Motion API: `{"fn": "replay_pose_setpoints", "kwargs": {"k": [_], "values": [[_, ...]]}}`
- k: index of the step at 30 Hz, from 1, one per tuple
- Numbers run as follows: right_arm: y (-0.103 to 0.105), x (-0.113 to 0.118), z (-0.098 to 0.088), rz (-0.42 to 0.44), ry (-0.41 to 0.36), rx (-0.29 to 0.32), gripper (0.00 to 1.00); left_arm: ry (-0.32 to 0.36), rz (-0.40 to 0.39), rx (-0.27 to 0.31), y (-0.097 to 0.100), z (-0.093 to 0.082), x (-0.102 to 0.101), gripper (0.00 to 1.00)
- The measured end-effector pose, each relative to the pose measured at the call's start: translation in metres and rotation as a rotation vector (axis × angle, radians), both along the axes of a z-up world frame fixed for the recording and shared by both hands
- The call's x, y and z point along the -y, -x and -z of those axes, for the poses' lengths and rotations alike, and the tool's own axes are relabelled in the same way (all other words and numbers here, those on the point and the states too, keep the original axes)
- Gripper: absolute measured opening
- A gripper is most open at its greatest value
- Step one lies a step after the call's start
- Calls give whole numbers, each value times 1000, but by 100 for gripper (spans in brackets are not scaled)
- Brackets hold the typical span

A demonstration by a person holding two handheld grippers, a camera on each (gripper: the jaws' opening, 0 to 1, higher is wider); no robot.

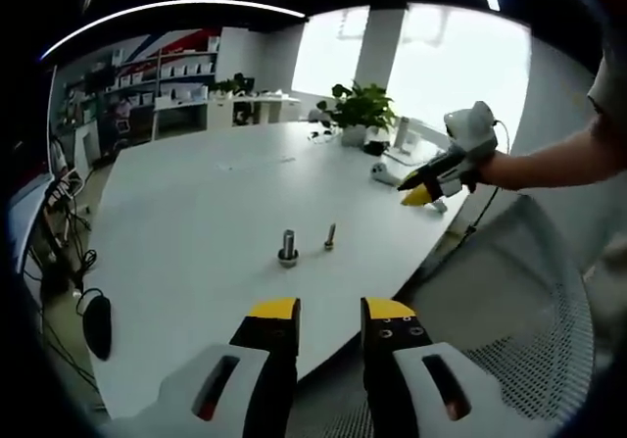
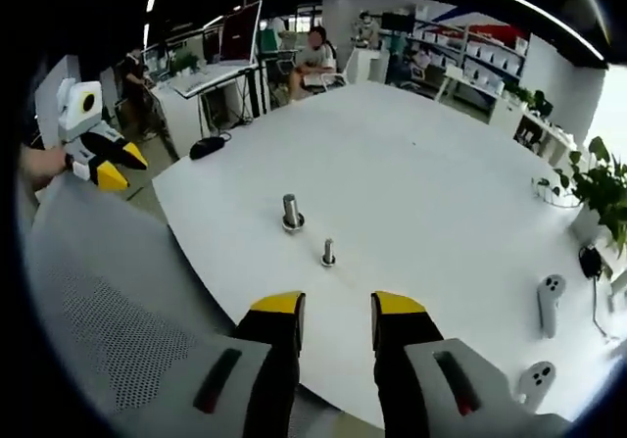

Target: Place the washer onto the threaded stud by aligning its center hole with the stud, sliding it down to the base, and recovering from edge contact or off-axis alignment until the washer reaches the visible bottom stop.

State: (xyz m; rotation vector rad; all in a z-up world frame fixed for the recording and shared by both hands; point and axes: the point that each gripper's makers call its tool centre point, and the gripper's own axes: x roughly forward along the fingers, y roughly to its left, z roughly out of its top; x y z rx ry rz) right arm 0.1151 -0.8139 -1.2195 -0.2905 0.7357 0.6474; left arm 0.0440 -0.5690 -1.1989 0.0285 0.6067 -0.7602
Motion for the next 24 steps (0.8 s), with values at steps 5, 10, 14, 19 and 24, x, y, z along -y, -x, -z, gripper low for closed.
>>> {"fn": "replay_pose_setpoints", "kwargs": {"k": [5, 10, 14, 19, 24], "values": [[17, 4, -13, 10, -76, 29, 31, 4, -7, 19, -1, -4, 0, 25], [35, -1, -17, 20, -152, 37, 32, -9, -48, 54, -6, -8, -7, 27], [45, -11, -22, 44, -216, 40, 32, -12, -76, 71, -9, -11, -11, 27], [42, -23, -34, 43, -270, 100, 33, -39, -99, 98, -12, -13, -17, 26], [35, -13, -40, 118, -356, 121, 33, -15, -142, 125, -16, -20, -22, 27]]}}
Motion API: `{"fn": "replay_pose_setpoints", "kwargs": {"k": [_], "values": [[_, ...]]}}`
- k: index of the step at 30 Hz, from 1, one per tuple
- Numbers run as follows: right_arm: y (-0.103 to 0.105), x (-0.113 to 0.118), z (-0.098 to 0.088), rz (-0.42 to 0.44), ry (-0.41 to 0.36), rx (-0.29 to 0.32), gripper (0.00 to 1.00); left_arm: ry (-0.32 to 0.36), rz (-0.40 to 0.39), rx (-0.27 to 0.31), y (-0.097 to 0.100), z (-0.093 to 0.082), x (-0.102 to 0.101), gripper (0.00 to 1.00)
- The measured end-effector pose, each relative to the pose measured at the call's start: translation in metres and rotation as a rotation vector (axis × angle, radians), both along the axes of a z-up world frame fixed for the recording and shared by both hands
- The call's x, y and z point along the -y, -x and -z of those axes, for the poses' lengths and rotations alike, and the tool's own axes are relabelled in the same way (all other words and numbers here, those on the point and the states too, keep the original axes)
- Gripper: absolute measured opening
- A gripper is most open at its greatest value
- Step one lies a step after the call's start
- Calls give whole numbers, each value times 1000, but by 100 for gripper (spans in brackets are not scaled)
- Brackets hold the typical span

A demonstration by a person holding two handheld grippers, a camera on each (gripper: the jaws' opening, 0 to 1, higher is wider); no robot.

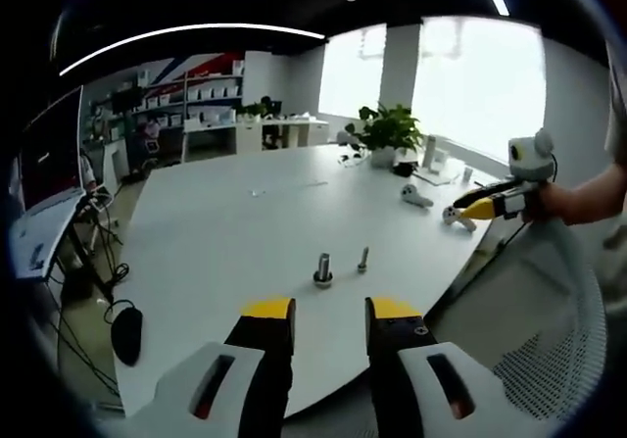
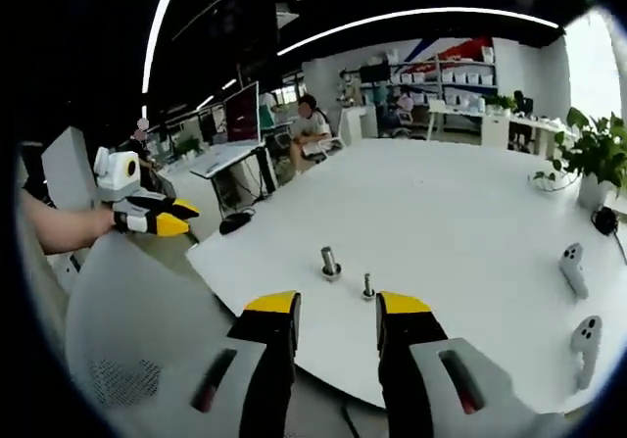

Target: Place the washer onto the threaded stud by aligning its center hole with the stud, sliding it down to the base, and recovering from edge contact or off-axis alignment until the washer reaches the visible bottom stop.

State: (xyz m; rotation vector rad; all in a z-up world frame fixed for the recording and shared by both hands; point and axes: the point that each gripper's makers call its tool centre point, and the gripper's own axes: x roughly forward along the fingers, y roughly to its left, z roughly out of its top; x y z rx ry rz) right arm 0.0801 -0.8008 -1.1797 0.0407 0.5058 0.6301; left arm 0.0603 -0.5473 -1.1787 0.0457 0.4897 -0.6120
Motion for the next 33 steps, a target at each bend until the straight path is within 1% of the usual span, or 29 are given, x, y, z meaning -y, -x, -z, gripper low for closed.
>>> {"fn": "replay_pose_setpoints", "kwargs": {"k": [2, 3, 4, 6, 7, 9, 12, 14, 16, 19, 21, 24, 26, 30, 33], "values": [[1, 1, 7, -8, 14, -19, 34, 8, -19, 8, -2, -2, -1, 27], [5, 0, 14, -29, 37, -50, 33, 10, -26, 16, -2, -4, -2, 28], [5, -2, 15, -32, 42, -52, 33, 8, -31, 16, -2, -4, -2, 28], [5, -4, 12, -42, 52, -26, 32, 10, -41, 7, -3, -2, -4, 28], [5, -4, 12, -46, 51, -26, 32, 13, -44, 5, -3, -1, -4, 29], [8, -6, 15, -58, 46, -52, 32, 15, -55, 6, -4, -2, -5, 30], [7, -5, 14, -57, 43, -40, 32, 6, -54, 1, -4, 0, -4, 29], [6, -6, 14, -55, 39, -46, 32, -2, -58, -2, -4, 1, -6, 29], [7, -6, 16, -60, 47, -52, 32, 23, -55, -9, -4, 0, -6, 29], [6, -5, 15, -54, 48, -45, 32, 24, -33, -18, -2, 2, -2, 29], [6, -5, 16, -53, 45, -56, 32, 10, -26, -15, -2, 3, -1, 29], [7, -4, 18, -52, 50, -60, 32, 36, -53, -8, -4, -1, -6, 29], [6, -2, 19, -45, 52, -63, 32, 39, -59, -6, -5, -1, -7, 29], [8, -5, 19, -56, 44, -72, 31, 28, -39, -11, -4, 1, -3, 29], [8, -5, 20, -53, 40, -80, 32, 31, -34, -22, -2, 2, -2, 29]]}}
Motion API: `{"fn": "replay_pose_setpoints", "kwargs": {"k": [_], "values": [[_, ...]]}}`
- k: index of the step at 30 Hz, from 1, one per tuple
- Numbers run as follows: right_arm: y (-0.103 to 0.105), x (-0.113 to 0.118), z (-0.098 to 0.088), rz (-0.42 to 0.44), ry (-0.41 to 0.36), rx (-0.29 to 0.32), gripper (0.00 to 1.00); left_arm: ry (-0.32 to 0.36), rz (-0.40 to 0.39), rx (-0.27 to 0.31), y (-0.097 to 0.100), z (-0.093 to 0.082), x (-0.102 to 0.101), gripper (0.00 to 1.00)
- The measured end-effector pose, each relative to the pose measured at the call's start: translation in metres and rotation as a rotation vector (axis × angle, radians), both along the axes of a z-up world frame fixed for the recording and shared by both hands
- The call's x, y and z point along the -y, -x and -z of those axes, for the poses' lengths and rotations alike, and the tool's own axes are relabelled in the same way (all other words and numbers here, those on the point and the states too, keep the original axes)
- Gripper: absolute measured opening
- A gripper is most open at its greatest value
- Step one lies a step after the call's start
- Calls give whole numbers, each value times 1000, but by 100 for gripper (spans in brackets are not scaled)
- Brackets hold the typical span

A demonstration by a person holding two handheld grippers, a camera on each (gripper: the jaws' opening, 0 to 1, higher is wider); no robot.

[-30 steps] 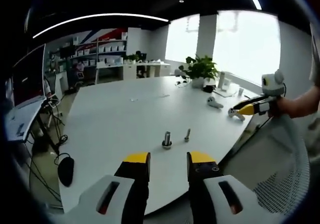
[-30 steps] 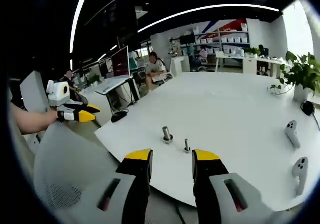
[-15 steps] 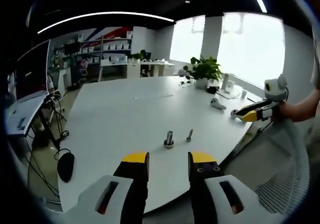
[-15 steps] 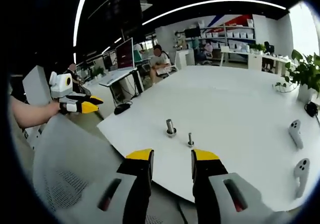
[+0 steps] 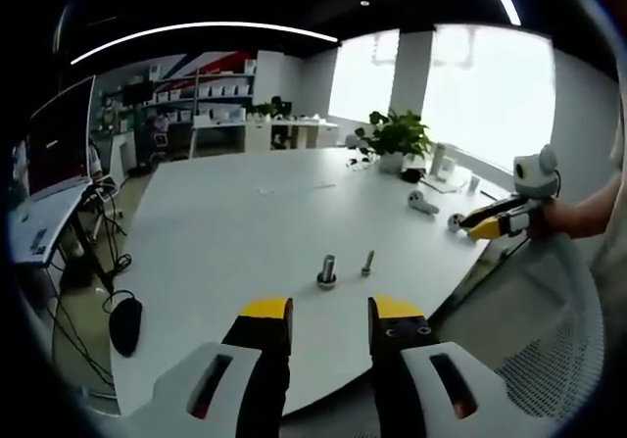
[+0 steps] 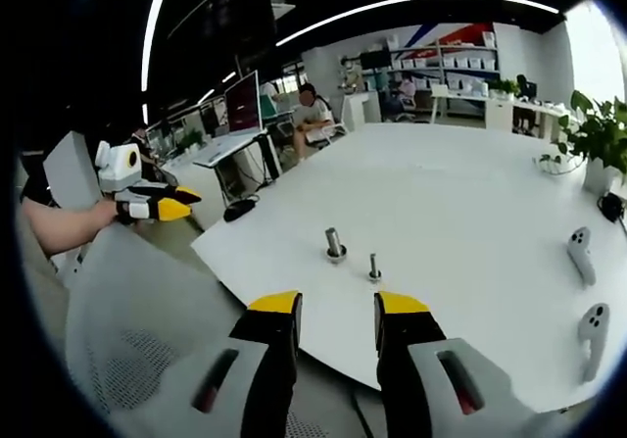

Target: Place the washer onto the threaded stud by aligning its center hole with the stud, sliding it down to the base, and recovering from edge contact or off-axis alignment until the washer reaches the visible bottom stop.

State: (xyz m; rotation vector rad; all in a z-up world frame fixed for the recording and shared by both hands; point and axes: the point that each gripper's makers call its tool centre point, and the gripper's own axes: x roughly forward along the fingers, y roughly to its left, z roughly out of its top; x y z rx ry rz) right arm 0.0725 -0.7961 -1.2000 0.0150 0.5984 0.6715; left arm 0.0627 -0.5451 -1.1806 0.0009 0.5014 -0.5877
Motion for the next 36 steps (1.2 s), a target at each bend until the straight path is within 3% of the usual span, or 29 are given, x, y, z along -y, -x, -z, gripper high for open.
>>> {"fn": "replay_pose_setpoints", "kwargs": {"k": [36], "values": [[0, 2, 0, 18, -8, -6, 32, 17, -11, 8, 0, -2, -2, 31]]}}
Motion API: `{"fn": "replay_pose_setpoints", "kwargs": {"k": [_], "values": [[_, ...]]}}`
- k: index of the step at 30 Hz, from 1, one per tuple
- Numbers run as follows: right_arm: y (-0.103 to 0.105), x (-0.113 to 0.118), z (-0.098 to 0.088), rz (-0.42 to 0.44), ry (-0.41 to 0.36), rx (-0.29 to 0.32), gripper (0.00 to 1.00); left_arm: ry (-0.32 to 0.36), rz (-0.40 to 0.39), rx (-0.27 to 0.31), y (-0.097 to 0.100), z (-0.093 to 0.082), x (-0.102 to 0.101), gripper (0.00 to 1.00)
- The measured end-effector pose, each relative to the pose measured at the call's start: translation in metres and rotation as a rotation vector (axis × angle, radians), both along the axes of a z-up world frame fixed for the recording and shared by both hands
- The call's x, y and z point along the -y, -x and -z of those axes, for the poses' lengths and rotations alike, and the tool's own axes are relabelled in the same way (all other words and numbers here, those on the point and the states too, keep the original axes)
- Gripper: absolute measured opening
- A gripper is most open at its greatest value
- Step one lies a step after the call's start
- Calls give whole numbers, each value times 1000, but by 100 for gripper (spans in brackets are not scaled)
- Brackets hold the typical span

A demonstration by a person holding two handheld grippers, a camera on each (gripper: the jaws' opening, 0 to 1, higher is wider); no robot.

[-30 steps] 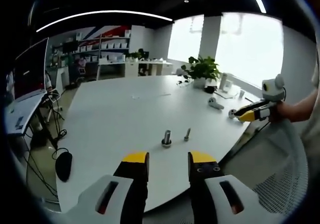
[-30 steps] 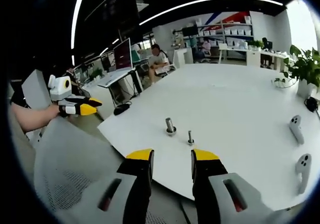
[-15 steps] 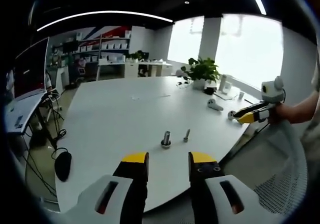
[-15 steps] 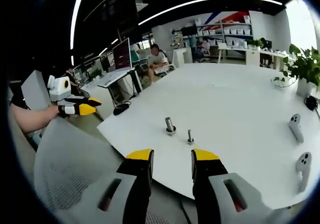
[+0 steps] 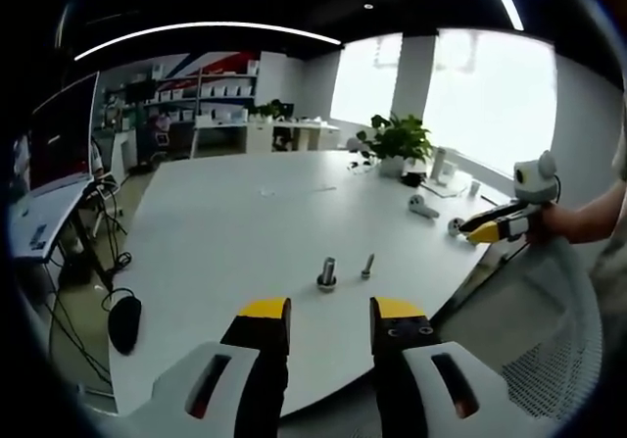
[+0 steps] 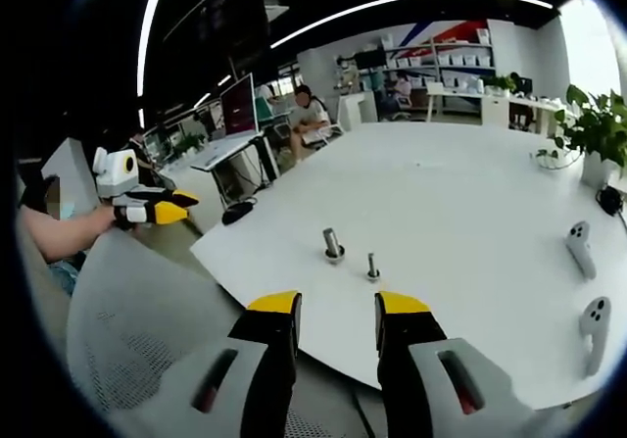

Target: Place the washer onto the threaded stud by aligning its center hole with the stud, sliding it down to the base, and recovering from edge contact or off-axis alignment until the washer reaches the visible bottom stop.

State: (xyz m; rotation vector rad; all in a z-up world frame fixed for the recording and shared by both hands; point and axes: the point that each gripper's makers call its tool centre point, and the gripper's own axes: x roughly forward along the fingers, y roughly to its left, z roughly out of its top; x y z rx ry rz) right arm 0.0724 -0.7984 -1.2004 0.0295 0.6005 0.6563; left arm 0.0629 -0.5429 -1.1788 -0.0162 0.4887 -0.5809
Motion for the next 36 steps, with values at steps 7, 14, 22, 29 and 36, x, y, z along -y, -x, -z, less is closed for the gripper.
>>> {"fn": "replay_pose_setpoints", "kwargs": {"k": [7, 14, 22, 29, 36], "values": [[0, 0, 0, 3, 1, 0, 32, 4, -1, 1, 0, -1, 0, 30], [0, 0, 0, -3, 2, -3, 31, 3, -4, 1, -1, -1, -1, 30], [0, -1, 1, -10, -2, -7, 31, 5, -12, 6, -2, -2, -1, 30], [1, -2, 2, -15, 1, -11, 31, 1, -13, 6, -2, -1, -2, 30], [2, -3, 3, -22, 5, -14, 31, -1, -19, 5, -2, -1, -3, 30]]}}
